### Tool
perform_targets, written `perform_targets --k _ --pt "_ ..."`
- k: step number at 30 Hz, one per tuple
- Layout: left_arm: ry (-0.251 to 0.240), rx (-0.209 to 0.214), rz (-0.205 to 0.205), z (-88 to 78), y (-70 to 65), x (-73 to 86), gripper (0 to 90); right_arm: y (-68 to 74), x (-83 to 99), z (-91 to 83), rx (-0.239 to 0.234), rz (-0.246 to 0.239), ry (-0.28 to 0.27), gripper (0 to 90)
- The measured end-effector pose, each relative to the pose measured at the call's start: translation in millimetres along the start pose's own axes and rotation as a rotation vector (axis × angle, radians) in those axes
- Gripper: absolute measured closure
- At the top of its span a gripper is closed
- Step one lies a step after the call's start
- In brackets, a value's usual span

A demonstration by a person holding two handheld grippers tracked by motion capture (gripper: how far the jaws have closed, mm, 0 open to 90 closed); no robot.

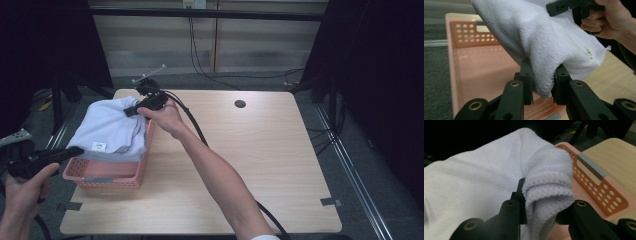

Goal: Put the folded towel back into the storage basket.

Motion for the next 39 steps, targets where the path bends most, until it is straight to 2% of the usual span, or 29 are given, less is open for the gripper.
perform_targets --k 2,10,21,39 --pt "-0.003 -0.007 -0.016 -3.2 5.1 2.0 74.4 1.6 1.2 6.4 -0.002 0.006 -0.002 70.6" --pt "0.007 -0.039 -0.032 -9.8 17.4 6.4 74.5 4.3 6.7 27.5 0.005 0.024 0.003 70.8" --pt "0.036 -0.082 -0.070 -3.1 35.4 20.4 74.6 0.0 22.5 48.1 0.028 0.052 0.012 70.7" --pt "0.104 -0.125 -0.062 16.0 41.4 41.1 74.5 -13.7 52.2 60.9 0.063 0.081 0.036 70.5"
Point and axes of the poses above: each handheld gripper's, and its own axes: z roughly forward along the jaws, x roughly out of its underside, y roughly to its left, the point moved 3 cm from there along z, roughly forward along the jaws, and after that the axes turned 8 degrees about -y, right-handed, at the moved point
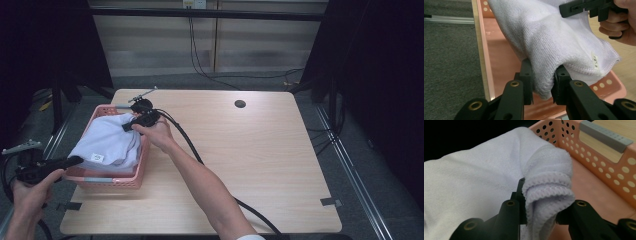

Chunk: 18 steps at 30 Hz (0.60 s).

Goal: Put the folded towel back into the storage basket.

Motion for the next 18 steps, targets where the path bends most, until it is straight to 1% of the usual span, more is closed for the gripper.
perform_targets --k 1,3,5,6,8,9,12,14,15,16,17,18 --pt "0.000 -0.008 0.000 1.2 -0.6 0.9 74.5 -0.4 1.6 0.7 0.000 0.007 0.000 70.5" --pt "0.018 -0.016 0.018 3.5 -1.4 3.2 74.4 -1.8 4.7 2.4 0.005 0.004 0.003 70.4" --pt "0.024 -0.017 0.018 5.2 -2.1 5.3 74.4 -3.3 7.5 4.2 0.004 0.005 0.007 70.3" --pt "0.023 -0.022 0.016 6.2 -2.4 6.2 74.4 -3.5 9.0 4.7 0.002 0.012 0.007 70.2" --pt "0.035 -0.019 0.020 7.9 -2.3 7.6 74.3 -5.1 11.7 5.5 0.002 0.013 0.012 70.0" --pt "0.040 -0.028 0.022 9.3 -2.5 8.2 74.2 -5.9 12.5 5.9 0.000 0.010 0.013 69.9" --pt "0.062 -0.035 0.038 13.5 -4.6 10.1 73.5 -7.8 14.5 6.1 0.002 0.009 0.020 69.2" --pt "0.078 -0.043 0.047 16.2 -5.5 11.3 72.6 -9.5 16.3 6.8 0.011 0.001 0.022 68.0" --pt "0.088 -0.048 0.045 17.9 -5.6 12.0 71.1 -9.8 17.2 7.1 0.014 0.004 0.029 66.8" --pt "0.103 -0.049 0.055 19.2 -6.1 13.2 67.6 -10.4 18.2 7.7 0.021 -0.001 0.031 64.5" --pt "0.107 -0.048 0.050 20.1 -6.5 14.4 63.2 -11.5 19.0 8.2 0.034 -0.011 0.033 60.1" --pt "0.110 -0.055 0.040 20.8 -7.0 15.4 58.5 -12.2 19.5 8.5 0.042 -0.017 0.040 53.5"
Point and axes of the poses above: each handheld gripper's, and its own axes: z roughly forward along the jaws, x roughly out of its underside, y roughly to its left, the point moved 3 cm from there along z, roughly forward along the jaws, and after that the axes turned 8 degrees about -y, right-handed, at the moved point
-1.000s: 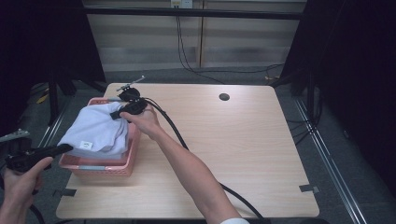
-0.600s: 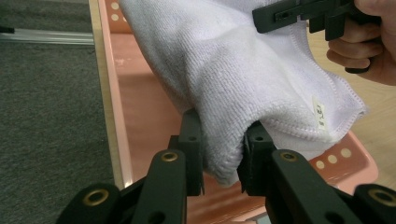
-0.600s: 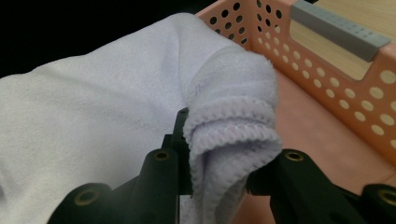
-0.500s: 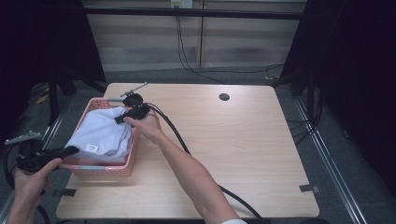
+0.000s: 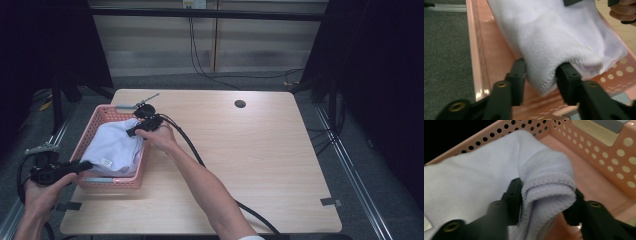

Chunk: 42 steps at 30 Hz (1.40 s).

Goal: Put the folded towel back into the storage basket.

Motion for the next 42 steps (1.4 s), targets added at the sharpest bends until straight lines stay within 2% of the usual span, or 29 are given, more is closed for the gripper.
perform_targets --k 2,5,9,15,17,20,22,25,29,32,34,38,42 --pt "-0.006 -0.013 0.012 -0.9 -1.4 0.9 50.0 -3.5 0.0 0.1 0.005 0.006 0.003 41.2" --pt "-0.021 -0.017 0.021 -3.3 -4.2 -0.9 41.7 -6.1 -2.7 -3.9 0.015 0.003 -0.026 32.9" --pt "-0.049 0.004 0.030 -5.7 -12.9 -5.5 38.7 -5.8 -7.0 -10.7 0.017 -0.007 -0.031 30.5" --pt "-0.091 0.047 0.025 -4.8 -31.4 -7.2 39.3 -8.0 -9.6 -32.3 -0.009 -0.026 -0.072 30.7" --pt "-0.085 0.044 0.047 -4.1 -38.5 -7.1 41.5 -8.4 -8.8 -44.8 -0.020 -0.043 -0.095 32.6" --pt "-0.100 0.050 0.060 -4.4 -48.7 -8.5 43.1 -10.6 -6.5 -65.3 -0.022 -0.064 -0.114 35.0" --pt "-0.108 0.061 0.053 -3.7 -55.0 -8.9 44.8 -14.0 -4.5 -78.2 -0.013 -0.073 -0.120 35.8" --pt "-0.107 0.066 0.066 -1.7 -65.2 -8.2 47.5 -18.0 -0.2 -97.1 -0.010 -0.078 -0.131 38.8" --pt "-0.098 0.083 0.096 3.9 -79.6 -8.2 48.8 -21.8 12.3 -122.7 -0.005 -0.097 -0.136 40.4" --pt "-0.120 0.112 0.097 7.1 -92.2 -11.2 48.9 -23.7 20.1 -139.8 0.001 -0.096 -0.148 40.1" --pt "-0.119 0.125 0.115 9.8 -102.9 -13.6 48.4 -24.7 25.7 -152.2 0.002 -0.100 -0.146 40.2" --pt "-0.112 0.141 0.143 17.3 -122.1 -14.1 48.1 -23.2 35.8 -173.4 -0.018 -0.094 -0.164 40.2" --pt "-0.116 0.144 0.147 25.9 -139.6 -12.8 39.8 -24.3 49.9 -195.4 -0.021 -0.095 -0.175 40.0"
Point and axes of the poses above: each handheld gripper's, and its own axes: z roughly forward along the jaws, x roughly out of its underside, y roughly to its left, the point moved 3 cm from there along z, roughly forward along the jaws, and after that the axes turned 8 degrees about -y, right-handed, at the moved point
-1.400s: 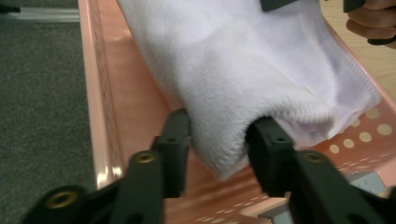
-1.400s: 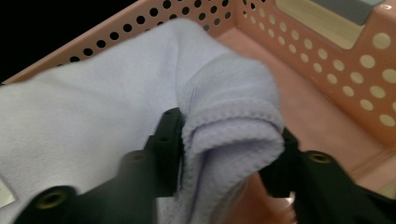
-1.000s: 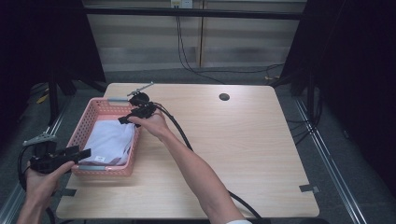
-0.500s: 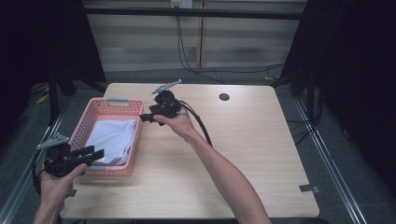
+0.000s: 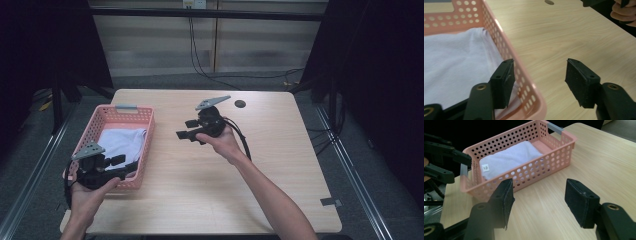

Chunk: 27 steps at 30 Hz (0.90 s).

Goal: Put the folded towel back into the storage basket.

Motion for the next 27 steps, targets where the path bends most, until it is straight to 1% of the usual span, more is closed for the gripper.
perform_targets --k 2,3,5,7,8,10,11,13,14,15,17,19,20,21,23,24,26,27 --pt "-0.010 0.003 -0.003 5.2 -7.6 0.4 36.8 -1.6 5.1 -14.1 0.018 -0.003 -0.005 38.8" --pt "-0.008 0.010 0.008 7.9 -11.9 0.7 36.6 -2.9 7.6 -21.7 0.018 0.002 -0.012 38.9" --pt "-0.005 0.012 0.027 13.9 -21.0 1.3 35.2 -5.9 12.4 -37.9 0.044 0.005 -0.026 38.6" --pt "-0.001 0.037 0.028 20.3 -29.6 2.4 35.2 -9.7 17.8 -53.9 0.061 0.011 -0.034 38.3" --pt "0.001 0.041 0.043 22.8 -33.5 2.8 34.8 -11.4 20.9 -61.6 0.078 0.015 -0.035 38.1" --pt "0.019 0.048 0.071 30.5 -43.2 4.6 34.2 -14.5 28.5 -78.3 0.096 0.022 -0.040 38.0" --pt "0.025 0.054 0.076 32.7 -46.4 5.8 34.1 -15.3 32.2 -85.6 0.113 0.021 -0.037 37.7" --pt "0.046 0.074 0.083 40.3 -54.9 10.8 34.2 -15.7 38.4 -98.7 0.124 0.024 -0.043 37.4" --pt "0.055 0.079 0.083 43.0 -57.8 12.9 34.4 -16.1 43.0 -107.9 0.140 0.029 -0.042 37.0" --pt "0.071 0.081 0.093 46.1 -60.9 15.4 35.2 -15.9 45.9 -113.5 0.147 0.029 -0.043 37.2" --pt "0.077 0.078 0.105 50.6 -67.2 20.0 36.8 -15.2 54.5 -128.3 0.157 0.040 -0.049 37.0" --pt "0.089 0.091 0.088 53.8 -72.5 24.3 38.5 -13.6 65.6 -144.3 0.174 0.045 -0.055 37.1" --pt "0.099 0.097 0.087 55.3 -76.2 26.8 38.5 -12.9 69.4 -149.0 0.179 0.051 -0.054 37.0" --pt "0.106 0.097 0.090 55.9 -78.8 28.4 38.4 -11.9 75.9 -157.1 0.194 0.056 -0.056 36.8" --pt "0.112 0.100 0.097 56.5 -85.5 32.5 37.3 -9.6 85.0 -167.8 0.200 0.064 -0.055 36.8" --pt "0.113 0.101 0.089 56.7 -88.7 34.5 36.9 -8.2 90.8 -174.0 0.209 0.071 -0.055 36.7" --pt "0.126 0.105 0.094 56.7 -94.7 39.4 32.8 -4.5 104.1 -186.0 0.224 0.086 -0.051 36.4" --pt "0.134 0.113 0.099 56.2 -97.0 42.4 32.6 -2.4 111.4 -192.3 0.235 0.096 -0.049 36.3"
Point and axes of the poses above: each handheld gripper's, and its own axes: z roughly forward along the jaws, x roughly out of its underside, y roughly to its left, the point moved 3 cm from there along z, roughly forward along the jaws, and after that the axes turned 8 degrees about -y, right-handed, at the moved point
